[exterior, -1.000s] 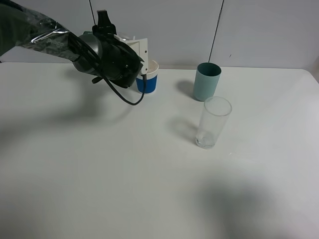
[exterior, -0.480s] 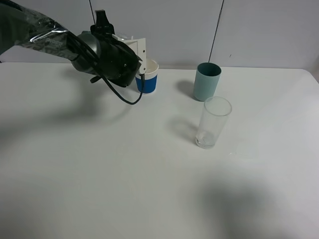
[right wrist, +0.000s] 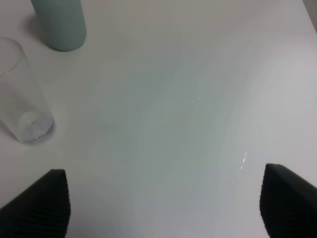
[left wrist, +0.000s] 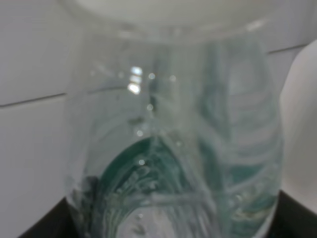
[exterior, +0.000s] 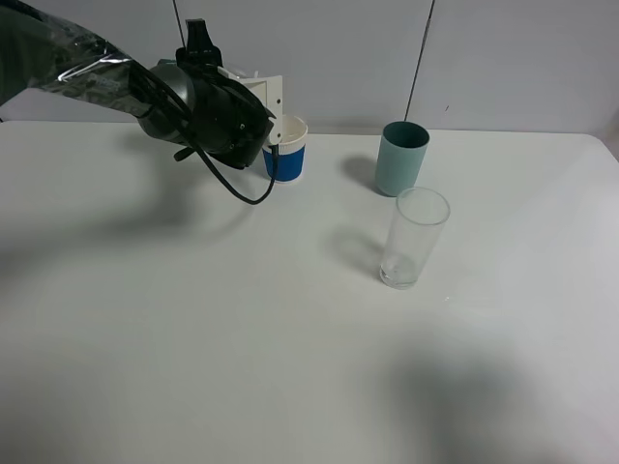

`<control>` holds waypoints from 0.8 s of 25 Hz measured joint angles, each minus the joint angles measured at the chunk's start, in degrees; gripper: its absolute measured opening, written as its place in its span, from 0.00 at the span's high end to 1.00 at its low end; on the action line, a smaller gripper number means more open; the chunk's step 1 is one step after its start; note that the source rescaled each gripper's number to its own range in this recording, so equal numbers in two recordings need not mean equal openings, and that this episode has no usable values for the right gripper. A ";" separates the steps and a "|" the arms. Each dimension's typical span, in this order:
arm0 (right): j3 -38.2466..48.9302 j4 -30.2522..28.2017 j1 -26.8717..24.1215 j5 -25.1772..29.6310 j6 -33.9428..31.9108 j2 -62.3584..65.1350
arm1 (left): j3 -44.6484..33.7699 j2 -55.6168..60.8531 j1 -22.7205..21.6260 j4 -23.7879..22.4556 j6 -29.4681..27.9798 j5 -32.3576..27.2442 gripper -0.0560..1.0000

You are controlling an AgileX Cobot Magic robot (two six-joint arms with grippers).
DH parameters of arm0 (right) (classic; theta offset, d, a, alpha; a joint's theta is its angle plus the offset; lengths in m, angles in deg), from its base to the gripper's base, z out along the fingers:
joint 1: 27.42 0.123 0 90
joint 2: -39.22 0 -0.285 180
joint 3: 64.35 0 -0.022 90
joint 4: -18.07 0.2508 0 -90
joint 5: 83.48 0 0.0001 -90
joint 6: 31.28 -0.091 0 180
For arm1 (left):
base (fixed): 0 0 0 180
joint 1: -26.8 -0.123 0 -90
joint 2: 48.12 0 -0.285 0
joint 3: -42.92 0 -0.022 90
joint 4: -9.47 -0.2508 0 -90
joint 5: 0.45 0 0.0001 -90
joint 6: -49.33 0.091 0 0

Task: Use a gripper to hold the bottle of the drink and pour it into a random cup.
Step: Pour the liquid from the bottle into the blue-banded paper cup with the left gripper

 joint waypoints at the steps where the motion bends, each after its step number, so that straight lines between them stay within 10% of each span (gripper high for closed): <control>1: 0.00 0.00 0.00 0.00 0.00 0.00 | 0.00 0.00 0.00 0.00 0.24 0.00 0.95; 20: 0.00 0.00 0.00 0.00 0.00 0.00 | 0.00 0.00 0.00 0.00 2.05 -0.42 0.95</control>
